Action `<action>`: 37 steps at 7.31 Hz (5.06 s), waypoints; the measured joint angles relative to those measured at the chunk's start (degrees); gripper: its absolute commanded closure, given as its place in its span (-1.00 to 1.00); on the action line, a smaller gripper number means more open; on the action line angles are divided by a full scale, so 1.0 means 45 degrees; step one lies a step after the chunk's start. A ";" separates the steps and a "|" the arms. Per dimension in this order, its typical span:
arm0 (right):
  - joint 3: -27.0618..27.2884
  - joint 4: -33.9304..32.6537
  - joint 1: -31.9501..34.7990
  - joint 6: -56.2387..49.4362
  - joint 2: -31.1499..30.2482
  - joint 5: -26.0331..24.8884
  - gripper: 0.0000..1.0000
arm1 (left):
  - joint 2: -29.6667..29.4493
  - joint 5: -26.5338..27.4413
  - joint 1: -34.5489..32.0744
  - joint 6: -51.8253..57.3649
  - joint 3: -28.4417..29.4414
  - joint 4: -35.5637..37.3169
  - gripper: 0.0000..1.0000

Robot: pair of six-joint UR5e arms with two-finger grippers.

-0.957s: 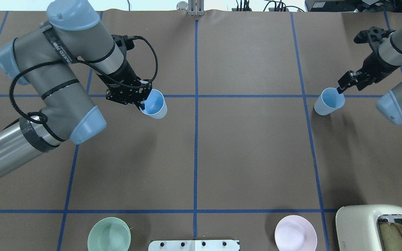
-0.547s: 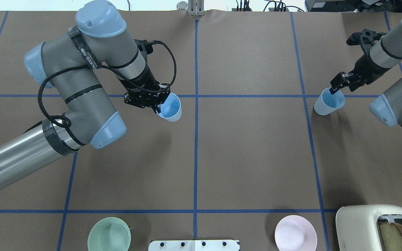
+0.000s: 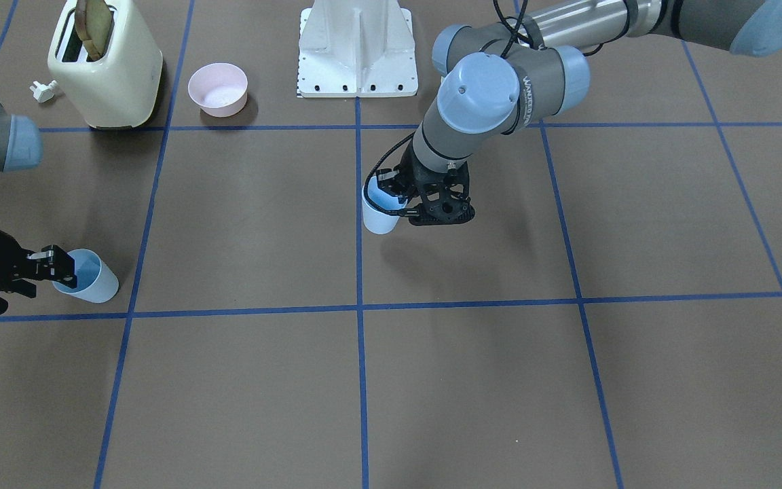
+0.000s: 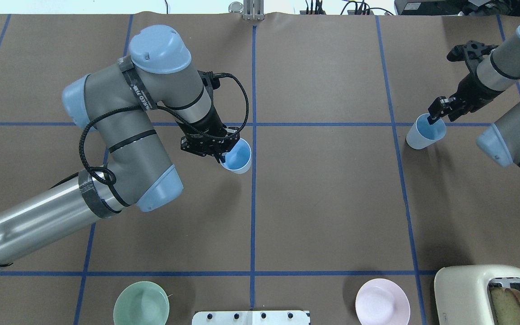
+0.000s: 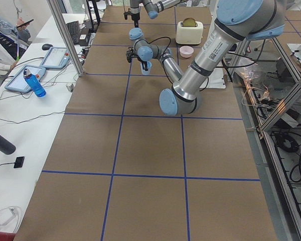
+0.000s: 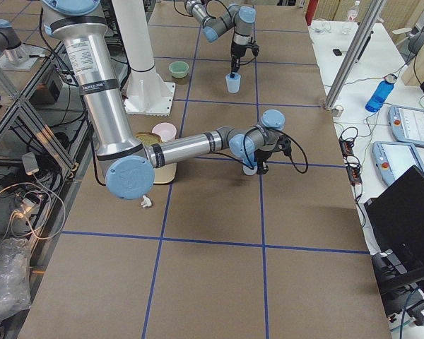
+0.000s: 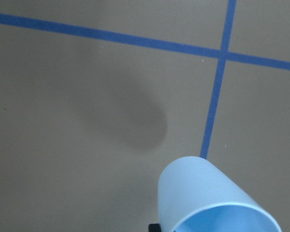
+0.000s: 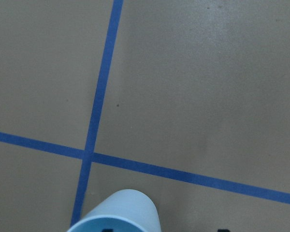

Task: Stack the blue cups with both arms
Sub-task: 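Set the cup down centrally with the left gripper while the right grasps its cup, then raise the open left gripper while the right gripper carries its cup toward center, then lower the right gripper's blue cup into the center blue cup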

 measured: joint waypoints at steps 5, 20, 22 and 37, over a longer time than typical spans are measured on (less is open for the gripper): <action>0.0122 0.0001 -0.0178 0.0242 0.0052 -0.0198 1.00 | -0.0414 0.0220 0.0241 -0.0014 0.0862 -0.0858 1.00; 0.1322 -0.0735 -0.0092 0.1351 0.1382 -0.0117 1.00 | -0.0323 0.0247 -0.0200 0.0190 0.0555 -0.0947 -0.33; 0.1456 -0.1258 -0.0171 0.2084 0.1961 -0.0117 1.00 | 0.0500 -0.0573 -0.1103 0.0768 -0.0163 -0.0902 -0.46; 0.2690 -0.4178 -0.4973 0.8804 0.6163 -0.3457 1.00 | 0.5046 -0.1088 -0.4688 1.0712 -0.2389 0.1911 -0.93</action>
